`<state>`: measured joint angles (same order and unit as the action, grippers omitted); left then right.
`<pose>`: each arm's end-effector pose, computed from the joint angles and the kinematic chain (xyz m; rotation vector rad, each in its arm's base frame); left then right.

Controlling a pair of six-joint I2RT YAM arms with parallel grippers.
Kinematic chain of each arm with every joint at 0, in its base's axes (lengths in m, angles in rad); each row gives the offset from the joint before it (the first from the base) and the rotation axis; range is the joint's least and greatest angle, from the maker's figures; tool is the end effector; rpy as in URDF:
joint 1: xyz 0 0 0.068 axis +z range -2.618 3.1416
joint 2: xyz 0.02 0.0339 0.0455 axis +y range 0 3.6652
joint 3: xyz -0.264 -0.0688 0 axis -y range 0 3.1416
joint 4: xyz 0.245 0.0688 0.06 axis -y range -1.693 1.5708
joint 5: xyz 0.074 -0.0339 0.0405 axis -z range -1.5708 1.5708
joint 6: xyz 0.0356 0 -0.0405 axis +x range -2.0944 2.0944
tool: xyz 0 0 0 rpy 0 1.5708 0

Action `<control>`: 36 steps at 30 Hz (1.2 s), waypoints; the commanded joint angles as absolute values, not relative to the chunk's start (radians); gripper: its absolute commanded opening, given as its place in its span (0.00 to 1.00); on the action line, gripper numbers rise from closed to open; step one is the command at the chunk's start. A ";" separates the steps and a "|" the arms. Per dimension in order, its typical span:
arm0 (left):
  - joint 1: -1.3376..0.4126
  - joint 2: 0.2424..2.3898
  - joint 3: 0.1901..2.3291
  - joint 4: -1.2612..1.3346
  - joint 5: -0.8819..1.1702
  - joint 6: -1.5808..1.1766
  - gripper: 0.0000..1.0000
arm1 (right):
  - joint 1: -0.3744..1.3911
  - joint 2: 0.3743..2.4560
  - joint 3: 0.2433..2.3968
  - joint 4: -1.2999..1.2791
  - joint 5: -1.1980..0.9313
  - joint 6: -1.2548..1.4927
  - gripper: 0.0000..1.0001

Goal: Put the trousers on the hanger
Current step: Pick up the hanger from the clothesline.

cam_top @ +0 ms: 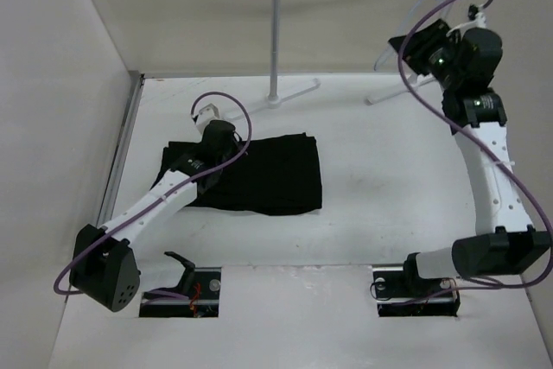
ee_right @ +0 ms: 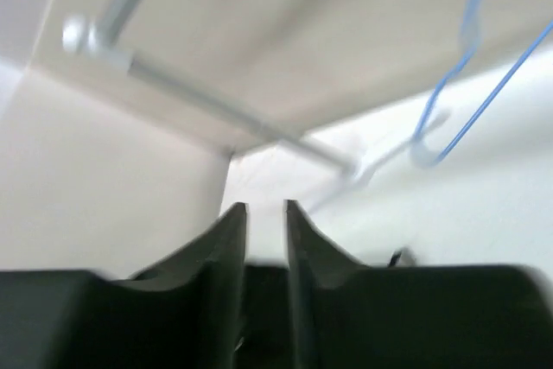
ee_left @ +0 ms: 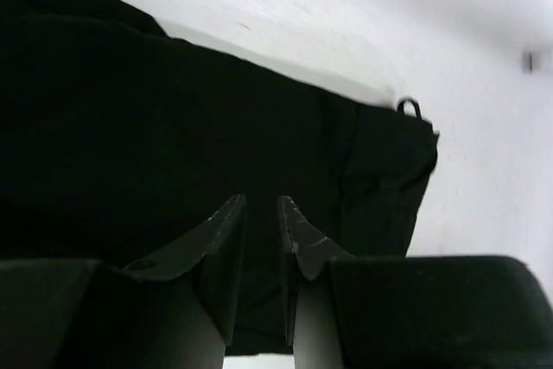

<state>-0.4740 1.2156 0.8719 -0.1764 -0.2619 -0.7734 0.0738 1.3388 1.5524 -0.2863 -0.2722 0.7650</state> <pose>0.2472 -0.1165 0.2811 -0.4723 2.0549 -0.4870 0.2925 0.0312 0.4731 0.3720 1.6718 0.8558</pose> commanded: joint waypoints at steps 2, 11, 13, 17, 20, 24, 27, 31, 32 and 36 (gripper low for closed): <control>-0.522 1.210 0.914 -0.152 -0.279 -0.692 0.21 | -0.033 1.486 1.742 -0.343 -0.210 0.701 0.47; -0.499 1.230 0.879 -0.144 -0.195 -0.675 0.31 | -0.096 1.738 1.996 -0.406 -0.254 0.690 0.60; -0.489 1.241 0.881 -0.140 -0.180 -0.670 0.31 | -0.091 1.773 2.008 -0.385 -0.291 0.687 0.58; -0.484 1.258 0.876 -0.133 -0.170 -0.670 0.31 | -0.081 1.807 1.990 -0.331 -0.356 0.683 0.56; -0.484 1.266 0.876 -0.130 -0.170 -0.670 0.31 | -0.064 1.821 1.968 -0.293 -0.362 0.681 0.51; -0.484 1.273 0.873 -0.130 -0.170 -0.670 0.31 | -0.045 1.847 1.959 -0.226 -0.382 0.680 0.41; -0.481 1.273 0.871 -0.130 -0.170 -0.670 0.31 | -0.038 1.861 1.959 -0.186 -0.411 0.677 0.26; -0.473 1.270 0.874 -0.138 -0.172 -0.675 0.31 | -0.035 1.841 1.957 -0.181 -0.414 0.643 0.13; -0.472 1.270 0.879 -0.140 -0.175 -0.676 0.32 | -0.035 1.830 1.957 -0.179 -0.411 0.628 0.11; -0.476 1.278 0.894 -0.150 -0.193 -0.681 0.38 | -0.038 1.795 1.967 -0.169 -0.416 0.591 0.08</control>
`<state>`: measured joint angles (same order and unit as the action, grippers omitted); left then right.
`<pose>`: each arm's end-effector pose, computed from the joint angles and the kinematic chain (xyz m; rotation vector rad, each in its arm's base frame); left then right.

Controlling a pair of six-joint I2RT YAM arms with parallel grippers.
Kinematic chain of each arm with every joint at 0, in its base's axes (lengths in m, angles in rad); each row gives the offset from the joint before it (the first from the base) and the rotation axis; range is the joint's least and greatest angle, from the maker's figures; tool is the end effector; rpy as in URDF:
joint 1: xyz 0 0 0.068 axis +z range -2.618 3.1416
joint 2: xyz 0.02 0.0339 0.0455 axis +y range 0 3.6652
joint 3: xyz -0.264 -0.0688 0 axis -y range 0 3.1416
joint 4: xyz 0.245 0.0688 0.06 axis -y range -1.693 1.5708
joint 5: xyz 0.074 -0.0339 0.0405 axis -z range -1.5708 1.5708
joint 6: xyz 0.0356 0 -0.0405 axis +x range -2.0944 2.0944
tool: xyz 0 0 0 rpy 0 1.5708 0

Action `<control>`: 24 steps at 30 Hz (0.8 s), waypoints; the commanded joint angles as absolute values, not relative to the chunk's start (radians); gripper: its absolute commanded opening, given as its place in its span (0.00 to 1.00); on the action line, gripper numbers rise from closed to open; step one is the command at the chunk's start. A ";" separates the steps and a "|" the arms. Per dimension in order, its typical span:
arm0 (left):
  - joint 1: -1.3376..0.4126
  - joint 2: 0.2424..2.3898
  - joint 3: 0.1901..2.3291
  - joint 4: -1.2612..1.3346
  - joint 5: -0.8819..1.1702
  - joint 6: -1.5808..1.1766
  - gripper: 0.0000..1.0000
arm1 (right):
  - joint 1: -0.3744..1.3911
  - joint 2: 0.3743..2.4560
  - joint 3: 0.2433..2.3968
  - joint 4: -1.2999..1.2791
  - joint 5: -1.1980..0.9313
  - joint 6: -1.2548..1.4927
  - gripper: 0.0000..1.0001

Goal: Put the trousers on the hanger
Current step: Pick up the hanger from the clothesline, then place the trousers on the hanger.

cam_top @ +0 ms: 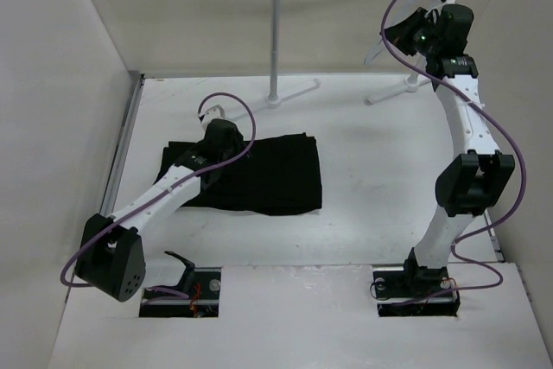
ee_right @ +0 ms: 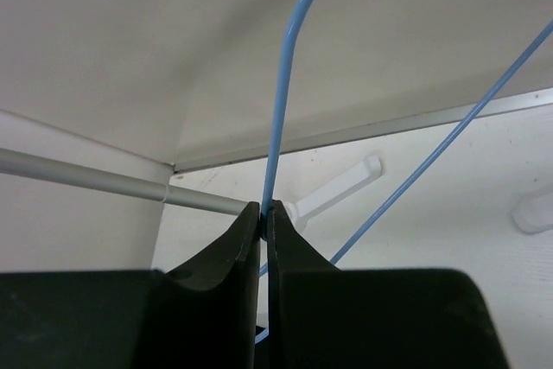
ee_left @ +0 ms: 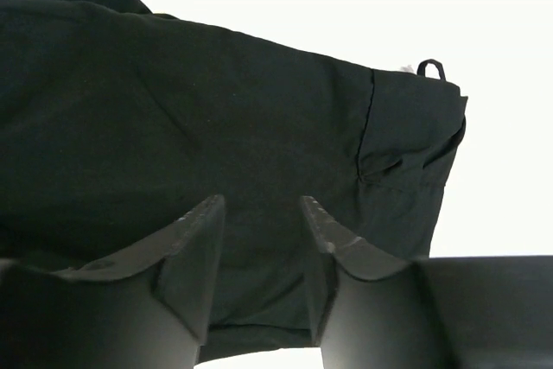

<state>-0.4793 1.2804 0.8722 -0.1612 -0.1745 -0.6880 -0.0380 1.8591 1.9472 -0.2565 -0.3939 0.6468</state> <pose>0.2557 -0.1259 0.2655 -0.3292 2.1468 -0.4958 0.4394 -0.0030 0.4300 0.3129 1.7645 0.7836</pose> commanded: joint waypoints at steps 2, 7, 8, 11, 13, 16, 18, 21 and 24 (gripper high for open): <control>-0.481 1.284 0.905 -0.153 -0.199 -0.681 0.44 | -0.038 1.775 1.965 -0.163 -0.417 0.566 0.06; -0.495 1.298 0.939 -0.150 -0.201 -0.683 0.53 | -0.035 1.732 1.960 -0.170 -0.434 0.512 0.04; -0.496 1.301 0.949 -0.150 -0.201 -0.683 0.54 | -0.032 1.720 1.951 -0.172 -0.442 0.499 0.04; -0.502 1.310 0.998 -0.153 -0.193 -0.683 0.56 | -0.009 1.678 1.908 -0.181 -0.454 0.469 0.04; -0.507 1.315 1.044 -0.158 -0.187 -0.683 0.57 | 0.004 1.645 1.853 -0.192 -0.451 0.465 0.04; -0.518 1.328 1.139 -0.176 -0.163 -0.678 0.57 | 0.027 1.579 1.737 -0.192 -0.439 0.462 0.04; -0.528 1.345 1.215 -0.187 -0.135 -0.672 0.57 | 0.044 1.522 1.642 -0.190 -0.422 0.460 0.04; -0.556 1.382 1.342 -0.210 -0.082 -0.670 0.56 | 0.074 1.428 1.507 -0.193 -0.400 0.468 0.04; -0.613 1.434 1.483 -0.241 -0.029 -0.661 0.53 | 0.111 1.344 1.393 -0.207 -0.393 0.476 0.04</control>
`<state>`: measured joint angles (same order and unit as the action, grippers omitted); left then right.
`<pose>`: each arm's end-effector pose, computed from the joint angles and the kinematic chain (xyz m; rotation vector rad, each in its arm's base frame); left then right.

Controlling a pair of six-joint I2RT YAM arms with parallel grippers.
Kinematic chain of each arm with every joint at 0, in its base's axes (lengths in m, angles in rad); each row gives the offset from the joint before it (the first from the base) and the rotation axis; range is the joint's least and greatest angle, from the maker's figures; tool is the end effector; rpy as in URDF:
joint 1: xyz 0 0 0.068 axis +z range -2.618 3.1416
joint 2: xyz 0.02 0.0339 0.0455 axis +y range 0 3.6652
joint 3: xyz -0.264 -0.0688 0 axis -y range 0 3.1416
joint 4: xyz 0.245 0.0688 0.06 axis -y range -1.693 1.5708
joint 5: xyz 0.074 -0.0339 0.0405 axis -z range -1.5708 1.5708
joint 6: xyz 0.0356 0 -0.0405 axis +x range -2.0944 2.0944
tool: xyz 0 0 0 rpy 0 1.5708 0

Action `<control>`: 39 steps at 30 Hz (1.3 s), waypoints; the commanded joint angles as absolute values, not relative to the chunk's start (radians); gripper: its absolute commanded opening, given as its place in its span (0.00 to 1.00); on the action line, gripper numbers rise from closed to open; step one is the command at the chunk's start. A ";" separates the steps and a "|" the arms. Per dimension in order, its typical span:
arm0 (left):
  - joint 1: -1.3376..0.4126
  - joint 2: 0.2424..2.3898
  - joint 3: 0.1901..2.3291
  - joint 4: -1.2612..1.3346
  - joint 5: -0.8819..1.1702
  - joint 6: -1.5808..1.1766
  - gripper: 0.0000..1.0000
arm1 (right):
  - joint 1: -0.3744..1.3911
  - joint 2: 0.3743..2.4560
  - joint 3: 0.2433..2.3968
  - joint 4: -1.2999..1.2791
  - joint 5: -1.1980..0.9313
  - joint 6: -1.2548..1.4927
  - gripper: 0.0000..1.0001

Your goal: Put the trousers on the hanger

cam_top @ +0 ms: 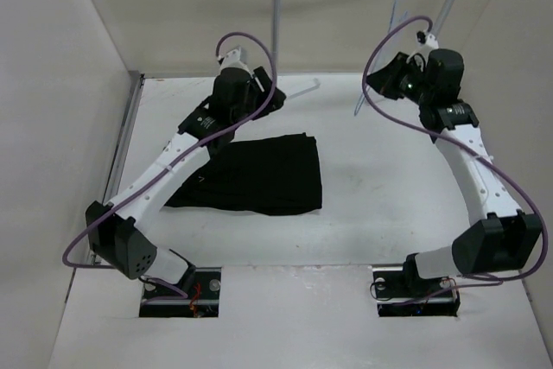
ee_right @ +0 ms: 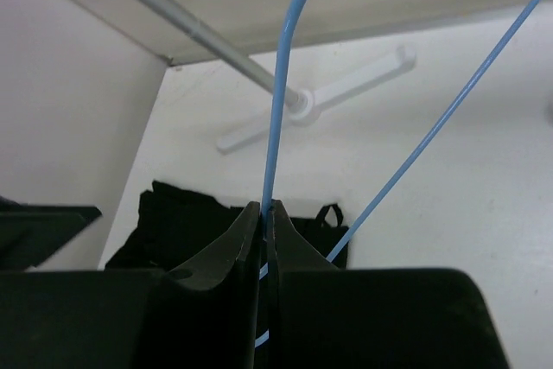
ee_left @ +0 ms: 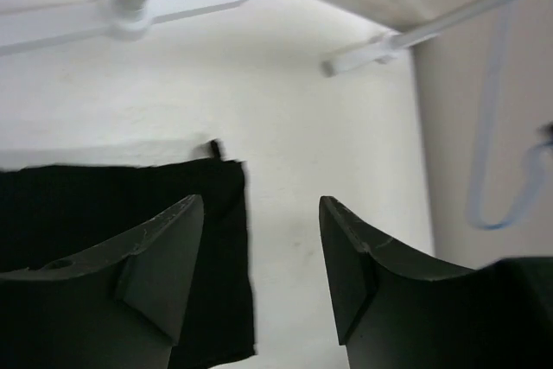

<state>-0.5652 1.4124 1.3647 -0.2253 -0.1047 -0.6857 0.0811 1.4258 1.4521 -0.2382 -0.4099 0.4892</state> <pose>0.2818 -0.1743 0.3929 -0.1911 1.9048 -0.7682 0.3272 0.0408 0.4187 0.0690 1.8300 0.7706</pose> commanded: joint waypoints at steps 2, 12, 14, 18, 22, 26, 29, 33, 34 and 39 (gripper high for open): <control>-0.662 1.474 1.563 -0.250 -0.011 -0.643 0.53 | 0.145 1.287 1.309 -0.227 -0.376 0.477 0.04; -0.860 1.716 1.773 -0.288 -0.049 -0.597 0.52 | 0.330 1.083 0.951 -0.288 -0.282 0.525 0.04; -0.881 1.750 1.786 -0.290 -0.071 -0.595 0.52 | 0.349 1.060 0.910 -0.284 -0.285 0.540 0.04; -0.910 1.810 1.805 -0.327 -0.092 -0.597 0.49 | 0.380 1.026 0.858 -0.281 -0.282 0.546 0.04; -0.929 1.847 1.809 -0.342 -0.118 -0.597 0.46 | 0.406 1.002 0.825 -0.287 -0.276 0.546 0.05; -0.938 1.868 1.809 -0.331 -0.126 -0.603 0.43 | 0.424 0.986 0.808 -0.293 -0.273 0.551 0.05; -0.940 1.881 1.809 -0.330 -0.126 -0.604 0.36 | 0.438 0.977 0.801 -0.305 -0.256 0.555 0.05; -0.943 1.873 1.783 -0.334 -0.141 -0.607 0.21 | 0.441 0.966 0.795 -0.331 -0.241 0.566 0.05; -0.944 1.868 1.769 -0.328 -0.149 -0.610 0.16 | 0.441 0.965 0.795 -0.340 -0.239 0.569 0.05; -0.953 1.839 1.697 -0.315 -0.202 -0.647 0.03 | 0.443 0.954 0.782 -0.408 -0.201 0.591 0.05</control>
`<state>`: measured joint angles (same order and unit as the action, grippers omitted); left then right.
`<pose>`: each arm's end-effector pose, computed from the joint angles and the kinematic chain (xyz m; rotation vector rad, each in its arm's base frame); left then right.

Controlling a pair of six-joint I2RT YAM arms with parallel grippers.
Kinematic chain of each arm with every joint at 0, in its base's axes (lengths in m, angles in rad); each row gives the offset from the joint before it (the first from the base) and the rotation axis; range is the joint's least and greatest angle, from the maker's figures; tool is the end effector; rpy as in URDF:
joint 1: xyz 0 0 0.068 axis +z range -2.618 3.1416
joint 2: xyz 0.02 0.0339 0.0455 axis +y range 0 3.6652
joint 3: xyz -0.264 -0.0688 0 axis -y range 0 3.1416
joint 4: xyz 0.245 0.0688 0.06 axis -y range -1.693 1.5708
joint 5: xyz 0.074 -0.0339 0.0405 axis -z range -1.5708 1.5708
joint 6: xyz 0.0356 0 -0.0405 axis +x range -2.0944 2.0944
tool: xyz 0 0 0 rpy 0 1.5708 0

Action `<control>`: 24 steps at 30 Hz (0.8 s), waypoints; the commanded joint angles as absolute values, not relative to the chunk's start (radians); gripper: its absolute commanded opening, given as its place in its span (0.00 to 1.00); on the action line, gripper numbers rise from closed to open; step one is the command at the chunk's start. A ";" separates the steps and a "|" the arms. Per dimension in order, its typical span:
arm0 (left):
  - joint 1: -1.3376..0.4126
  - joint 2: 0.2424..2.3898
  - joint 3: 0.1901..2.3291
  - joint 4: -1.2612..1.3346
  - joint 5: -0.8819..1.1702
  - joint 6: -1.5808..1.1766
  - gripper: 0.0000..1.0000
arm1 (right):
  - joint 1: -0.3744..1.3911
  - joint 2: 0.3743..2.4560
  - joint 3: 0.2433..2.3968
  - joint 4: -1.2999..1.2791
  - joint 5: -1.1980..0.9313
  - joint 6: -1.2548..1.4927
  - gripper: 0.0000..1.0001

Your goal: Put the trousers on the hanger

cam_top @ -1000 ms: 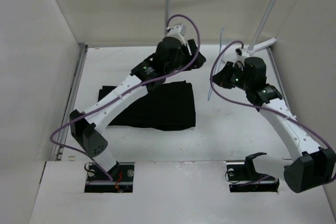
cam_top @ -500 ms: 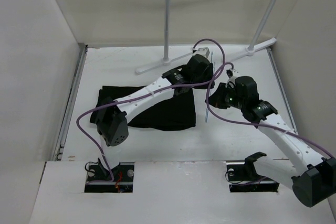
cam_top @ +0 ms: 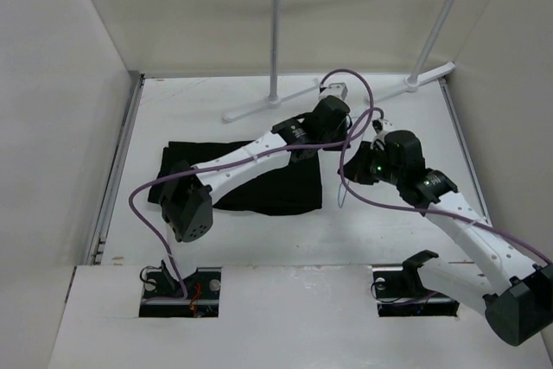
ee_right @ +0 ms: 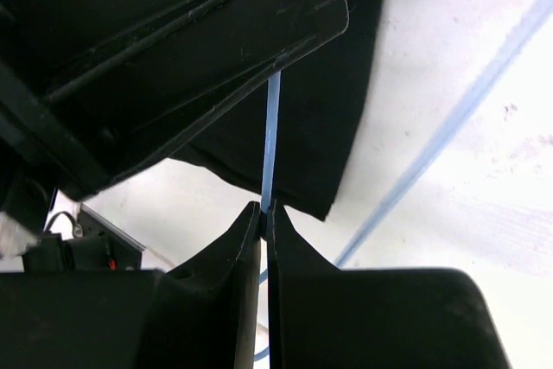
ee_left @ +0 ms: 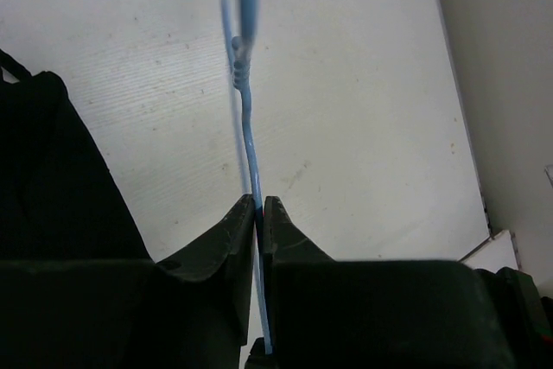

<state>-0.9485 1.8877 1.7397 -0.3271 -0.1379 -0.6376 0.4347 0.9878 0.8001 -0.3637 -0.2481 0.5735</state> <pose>0.2666 -0.3633 0.3376 0.2431 2.1360 -0.8297 0.1949 0.1002 0.2903 -0.0004 2.2259 0.8419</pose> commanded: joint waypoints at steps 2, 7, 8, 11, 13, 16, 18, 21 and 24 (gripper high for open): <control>-0.958 1.815 1.640 -0.276 -0.206 -0.672 0.00 | 0.443 0.933 0.779 -0.449 -0.181 0.603 0.08; -0.972 1.743 1.478 -0.123 -0.230 -0.771 0.00 | 0.438 0.832 0.776 -0.535 -0.163 0.627 0.42; -0.975 1.732 1.456 -0.100 -0.244 -0.781 0.00 | 0.427 0.807 0.776 -0.551 -0.161 0.632 0.46; -0.992 1.694 1.376 -0.022 -0.300 -0.787 0.00 | 0.391 0.767 0.769 -0.555 -0.164 0.640 0.43; -0.998 1.669 1.321 0.011 -0.343 -0.790 0.00 | 0.360 0.796 0.752 -0.522 -0.172 0.667 0.23; -0.998 1.645 1.237 0.063 -0.373 -0.801 0.00 | 0.350 0.888 0.713 -0.383 -0.164 0.724 0.06; -0.998 1.632 1.180 0.098 -0.380 -0.814 0.00 | 0.355 0.981 0.686 -0.228 -0.181 0.764 0.05; -0.998 1.621 1.118 0.117 -0.409 -0.834 0.00 | 0.372 1.153 0.670 0.008 -0.207 0.784 0.16; -0.996 1.617 1.069 0.132 -0.431 -0.842 0.00 | 0.373 1.326 0.693 0.161 -0.251 0.799 0.22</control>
<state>-0.9947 1.6646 1.1049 0.0639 -0.3752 -0.8181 0.3626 1.2404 0.6762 -0.1249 -0.2047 0.7612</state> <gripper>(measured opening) 0.043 0.213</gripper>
